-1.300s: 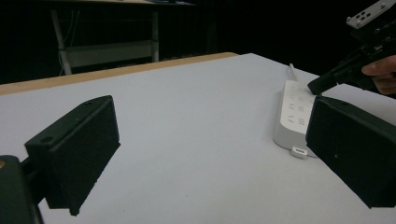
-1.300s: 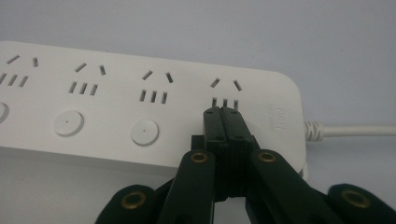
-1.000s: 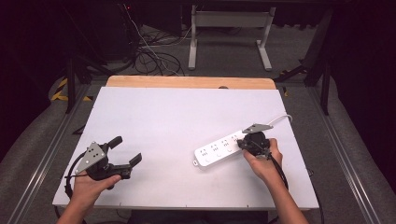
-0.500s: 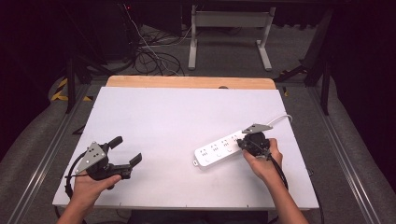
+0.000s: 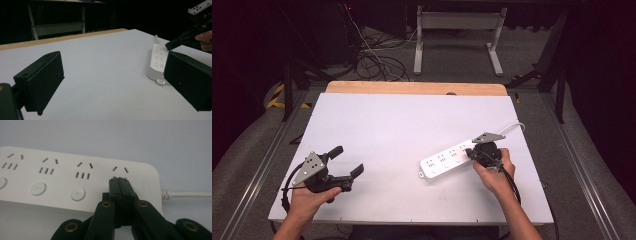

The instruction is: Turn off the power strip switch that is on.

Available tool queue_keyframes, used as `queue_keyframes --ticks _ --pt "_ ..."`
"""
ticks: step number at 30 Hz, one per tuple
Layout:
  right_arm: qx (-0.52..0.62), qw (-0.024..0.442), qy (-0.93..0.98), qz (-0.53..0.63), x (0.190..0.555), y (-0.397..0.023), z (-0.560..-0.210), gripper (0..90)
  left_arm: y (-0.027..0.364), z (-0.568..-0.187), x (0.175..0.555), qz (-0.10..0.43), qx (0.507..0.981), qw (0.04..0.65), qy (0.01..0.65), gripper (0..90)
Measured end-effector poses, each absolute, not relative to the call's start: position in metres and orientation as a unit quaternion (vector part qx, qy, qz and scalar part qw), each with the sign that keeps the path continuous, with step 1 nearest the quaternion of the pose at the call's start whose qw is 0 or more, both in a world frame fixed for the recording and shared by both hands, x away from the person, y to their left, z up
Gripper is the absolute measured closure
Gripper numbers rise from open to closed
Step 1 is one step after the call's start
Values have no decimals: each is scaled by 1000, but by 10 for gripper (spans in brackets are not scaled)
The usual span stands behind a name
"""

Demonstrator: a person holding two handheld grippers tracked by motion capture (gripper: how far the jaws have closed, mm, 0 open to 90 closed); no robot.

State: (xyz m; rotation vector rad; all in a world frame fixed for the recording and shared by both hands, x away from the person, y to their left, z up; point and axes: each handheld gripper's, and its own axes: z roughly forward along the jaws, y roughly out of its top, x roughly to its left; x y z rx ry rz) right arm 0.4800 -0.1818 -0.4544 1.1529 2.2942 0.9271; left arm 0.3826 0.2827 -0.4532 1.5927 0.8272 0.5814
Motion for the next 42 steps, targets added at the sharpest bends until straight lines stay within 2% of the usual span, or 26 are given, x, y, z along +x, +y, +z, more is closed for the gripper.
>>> queue_keyframes --ticks 17,31,35,42 --pt "377 249 777 439 467 -203 -433 900 283 -453 383 249 682 589 355 31" --pt "332 258 710 565 423 -231 -411 900 283 -452 382 250 683 588 353 33" --pt "320 275 701 576 409 -229 -412 900 284 -452 382 251 682 588 355 33" --pt "313 279 699 580 406 -226 -411 900 283 -452 382 250 682 590 353 33"
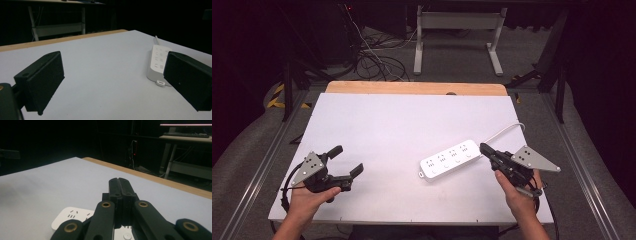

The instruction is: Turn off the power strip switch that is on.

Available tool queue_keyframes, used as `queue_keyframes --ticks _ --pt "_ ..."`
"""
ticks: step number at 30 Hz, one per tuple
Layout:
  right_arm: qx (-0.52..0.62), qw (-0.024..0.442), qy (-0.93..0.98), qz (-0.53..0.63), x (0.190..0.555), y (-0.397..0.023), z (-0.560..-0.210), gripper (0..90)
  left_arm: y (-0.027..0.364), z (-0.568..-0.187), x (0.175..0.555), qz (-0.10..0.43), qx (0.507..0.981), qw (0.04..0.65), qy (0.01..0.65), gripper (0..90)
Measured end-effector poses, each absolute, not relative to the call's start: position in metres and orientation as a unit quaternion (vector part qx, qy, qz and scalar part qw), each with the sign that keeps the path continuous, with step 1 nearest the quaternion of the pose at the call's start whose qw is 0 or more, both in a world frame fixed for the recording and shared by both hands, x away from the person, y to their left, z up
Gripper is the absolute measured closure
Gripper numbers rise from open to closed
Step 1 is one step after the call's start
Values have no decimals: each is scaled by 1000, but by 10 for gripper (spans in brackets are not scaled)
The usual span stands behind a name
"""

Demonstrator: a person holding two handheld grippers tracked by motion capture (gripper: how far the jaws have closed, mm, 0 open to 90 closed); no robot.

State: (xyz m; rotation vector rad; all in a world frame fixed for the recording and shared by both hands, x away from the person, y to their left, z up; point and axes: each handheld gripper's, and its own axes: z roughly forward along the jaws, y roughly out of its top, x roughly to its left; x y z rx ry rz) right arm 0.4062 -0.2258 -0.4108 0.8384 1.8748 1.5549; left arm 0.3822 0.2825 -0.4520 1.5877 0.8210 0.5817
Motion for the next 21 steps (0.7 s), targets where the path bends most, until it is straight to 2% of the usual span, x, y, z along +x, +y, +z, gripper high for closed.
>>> queue_keyframes --ticks 2,4,10,13,15,18,21 --pt "312 283 700 577 407 -226 -412 888 283 -452 382 250 683 589 353 33" --pt "315 287 698 576 408 -227 -412 838 283 -452 383 250 683 589 353 33" --pt "329 299 683 580 412 -226 -414 491 283 -452 383 250 683 589 352 33" --pt "335 317 679 571 416 -225 -417 360 283 -452 383 250 683 589 353 33" --pt "332 327 677 570 419 -224 -420 240 283 -452 383 250 683 589 353 33" --pt "335 341 680 557 423 -221 -425 124 283 -452 383 250 683 589 353 34" --pt "341 343 683 548 425 -219 -427 80 283 -452 383 250 681 590 354 34"
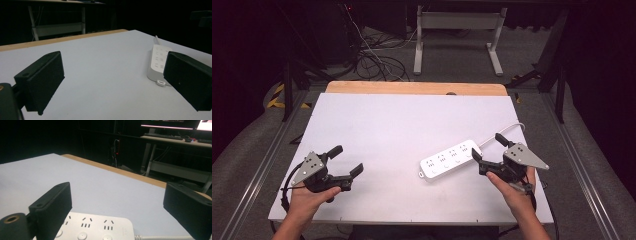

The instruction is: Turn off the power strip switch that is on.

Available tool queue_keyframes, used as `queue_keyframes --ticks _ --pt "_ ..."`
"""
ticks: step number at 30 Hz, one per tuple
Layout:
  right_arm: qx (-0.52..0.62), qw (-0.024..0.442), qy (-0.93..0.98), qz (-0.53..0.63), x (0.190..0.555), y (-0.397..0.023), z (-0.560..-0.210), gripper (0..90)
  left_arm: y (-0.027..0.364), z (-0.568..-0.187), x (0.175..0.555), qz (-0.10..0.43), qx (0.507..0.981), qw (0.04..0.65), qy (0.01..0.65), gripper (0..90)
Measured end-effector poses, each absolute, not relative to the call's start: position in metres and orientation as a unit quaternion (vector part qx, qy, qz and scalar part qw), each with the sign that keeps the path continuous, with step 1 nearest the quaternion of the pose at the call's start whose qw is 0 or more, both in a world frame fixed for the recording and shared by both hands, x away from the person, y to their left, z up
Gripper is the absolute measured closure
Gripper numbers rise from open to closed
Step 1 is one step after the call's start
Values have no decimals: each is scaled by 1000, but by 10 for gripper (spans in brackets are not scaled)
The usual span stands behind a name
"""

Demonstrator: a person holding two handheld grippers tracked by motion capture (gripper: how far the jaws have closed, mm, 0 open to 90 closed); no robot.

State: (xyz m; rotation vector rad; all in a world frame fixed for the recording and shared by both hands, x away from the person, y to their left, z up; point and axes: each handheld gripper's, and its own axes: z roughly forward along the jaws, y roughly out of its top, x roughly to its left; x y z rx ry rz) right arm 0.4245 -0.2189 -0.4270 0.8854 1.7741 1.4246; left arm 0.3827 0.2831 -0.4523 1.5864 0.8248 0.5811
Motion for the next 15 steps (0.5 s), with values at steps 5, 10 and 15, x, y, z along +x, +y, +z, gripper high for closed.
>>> queue_keyframes --ticks 5,10,15 --pt "343 351 672 555 425 -220 -427 70 283 -452 383 249 681 590 354 34" --pt "352 347 664 561 424 -225 -428 48 281 -453 386 246 685 589 352 33" --pt "354 351 659 563 425 -226 -427 44 283 -452 384 248 679 593 355 32"
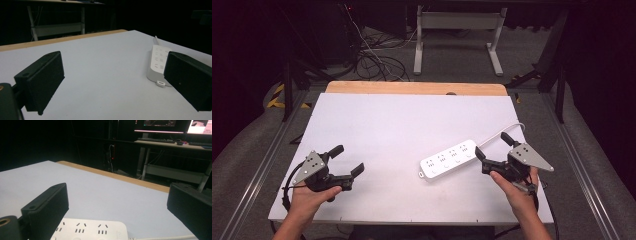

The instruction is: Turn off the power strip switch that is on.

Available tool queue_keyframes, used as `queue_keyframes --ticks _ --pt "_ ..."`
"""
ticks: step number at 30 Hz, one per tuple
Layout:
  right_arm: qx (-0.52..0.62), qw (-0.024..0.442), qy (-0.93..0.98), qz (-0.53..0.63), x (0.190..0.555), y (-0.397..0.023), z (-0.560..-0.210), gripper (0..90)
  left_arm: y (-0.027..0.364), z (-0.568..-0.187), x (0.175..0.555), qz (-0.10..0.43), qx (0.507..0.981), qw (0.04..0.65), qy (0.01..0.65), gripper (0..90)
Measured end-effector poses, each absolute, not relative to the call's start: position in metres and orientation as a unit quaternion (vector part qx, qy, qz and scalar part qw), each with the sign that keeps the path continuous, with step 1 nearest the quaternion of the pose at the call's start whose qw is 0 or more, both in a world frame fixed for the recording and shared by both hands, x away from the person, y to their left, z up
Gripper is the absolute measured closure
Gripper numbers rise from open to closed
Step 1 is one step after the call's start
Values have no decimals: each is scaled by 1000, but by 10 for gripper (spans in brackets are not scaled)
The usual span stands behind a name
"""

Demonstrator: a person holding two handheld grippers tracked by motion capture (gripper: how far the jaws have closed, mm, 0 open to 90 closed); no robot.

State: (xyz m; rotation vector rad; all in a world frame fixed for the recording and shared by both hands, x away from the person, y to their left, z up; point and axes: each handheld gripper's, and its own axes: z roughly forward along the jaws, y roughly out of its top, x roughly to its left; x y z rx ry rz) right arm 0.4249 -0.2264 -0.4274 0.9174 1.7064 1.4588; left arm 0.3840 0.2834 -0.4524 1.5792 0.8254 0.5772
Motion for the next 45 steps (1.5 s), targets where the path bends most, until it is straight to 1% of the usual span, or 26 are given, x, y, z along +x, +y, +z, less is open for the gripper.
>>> queue_keyframes --ticks 8,14,30,35,45 --pt "345 349 668 559 423 -225 -429 43 282 -452 387 250 680 591 355 24" --pt "346 349 665 562 425 -225 -429 44 287 -451 385 254 670 596 363 10" --pt "341 346 672 559 427 -221 -431 47 289 -452 383 253 673 592 364 10" --pt "335 344 678 557 427 -216 -431 50 292 -450 378 260 666 595 369 10" --pt "335 342 679 557 428 -215 -431 52 291 -451 379 258 667 594 369 10"
